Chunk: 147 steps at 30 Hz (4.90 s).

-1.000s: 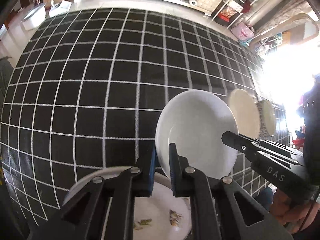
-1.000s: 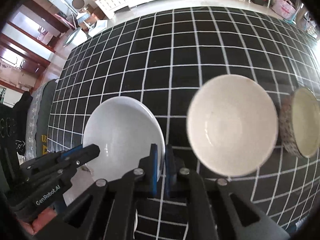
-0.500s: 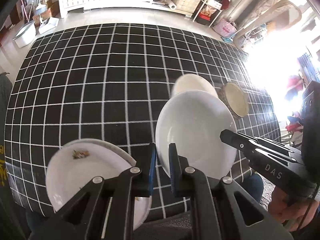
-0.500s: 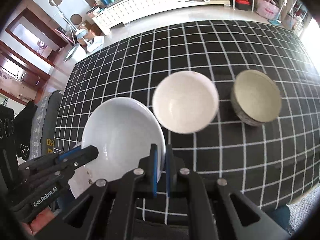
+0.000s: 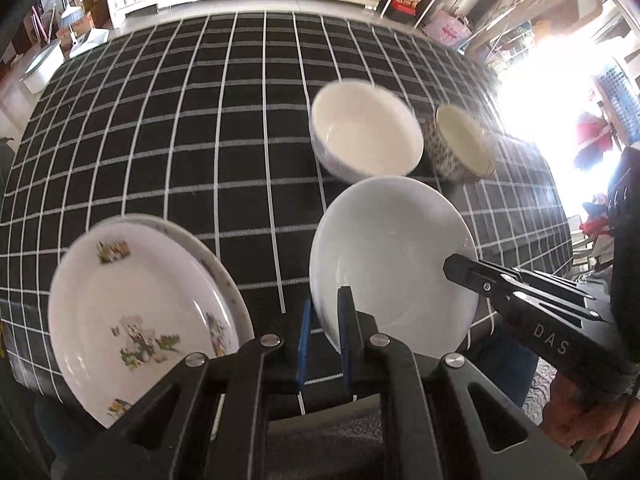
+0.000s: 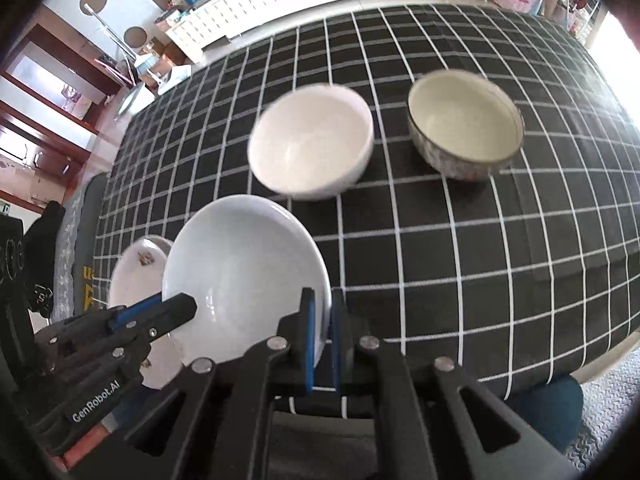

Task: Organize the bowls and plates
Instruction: 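Carry the plain white bowl beside the plate stack, lower it, open the right gripper, then move the right gripper to the grey-patterned white bowl and grasp its rim, then lift the grey-patterned bowl and lower it into the plain white bowl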

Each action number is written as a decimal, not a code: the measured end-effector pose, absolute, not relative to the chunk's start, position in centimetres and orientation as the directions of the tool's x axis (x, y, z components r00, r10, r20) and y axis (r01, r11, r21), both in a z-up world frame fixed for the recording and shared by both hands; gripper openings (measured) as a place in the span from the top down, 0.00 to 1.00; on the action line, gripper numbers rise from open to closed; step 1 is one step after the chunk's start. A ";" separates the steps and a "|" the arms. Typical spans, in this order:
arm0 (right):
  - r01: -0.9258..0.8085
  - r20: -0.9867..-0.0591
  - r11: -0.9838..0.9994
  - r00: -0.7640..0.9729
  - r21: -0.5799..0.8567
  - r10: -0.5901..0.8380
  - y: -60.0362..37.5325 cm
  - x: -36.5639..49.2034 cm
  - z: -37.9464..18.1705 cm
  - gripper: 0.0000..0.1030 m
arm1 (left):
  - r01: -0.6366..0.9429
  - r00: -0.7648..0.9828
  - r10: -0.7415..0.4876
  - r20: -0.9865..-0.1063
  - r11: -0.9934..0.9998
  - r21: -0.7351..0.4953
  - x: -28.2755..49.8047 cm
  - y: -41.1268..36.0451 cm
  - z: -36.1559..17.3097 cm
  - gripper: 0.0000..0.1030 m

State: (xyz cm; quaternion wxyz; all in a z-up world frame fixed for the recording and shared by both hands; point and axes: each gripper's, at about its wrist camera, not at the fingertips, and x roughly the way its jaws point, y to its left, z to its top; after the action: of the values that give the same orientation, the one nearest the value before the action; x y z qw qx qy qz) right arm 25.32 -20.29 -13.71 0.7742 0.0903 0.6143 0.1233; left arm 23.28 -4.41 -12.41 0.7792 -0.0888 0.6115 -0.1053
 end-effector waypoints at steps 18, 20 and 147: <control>-0.057 -0.945 0.955 0.140 0.291 0.296 -20.4 24.5 -17.9 0.90 | 0.053 0.160 -0.250 -0.955 0.968 -0.244 22.7 -6.0 -16.9 0.90; -0.057 -0.945 0.955 0.143 0.290 0.296 -20.5 24.5 -18.0 0.90 | 0.055 0.160 -0.250 -0.955 0.968 -0.245 22.7 -6.0 -17.2 0.90; -0.110 -0.931 0.971 0.282 0.211 0.234 -20.7 30.4 -7.7 0.93 | 0.126 0.303 -0.239 -0.922 0.970 -0.210 32.6 -9.7 -7.9 0.93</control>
State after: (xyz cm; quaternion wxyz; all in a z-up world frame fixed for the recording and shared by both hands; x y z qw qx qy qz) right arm 30.42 -20.66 -7.67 0.7988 0.0526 0.5895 0.1077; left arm 32.56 -9.70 -7.92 0.8057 -0.0491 0.5793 -0.1133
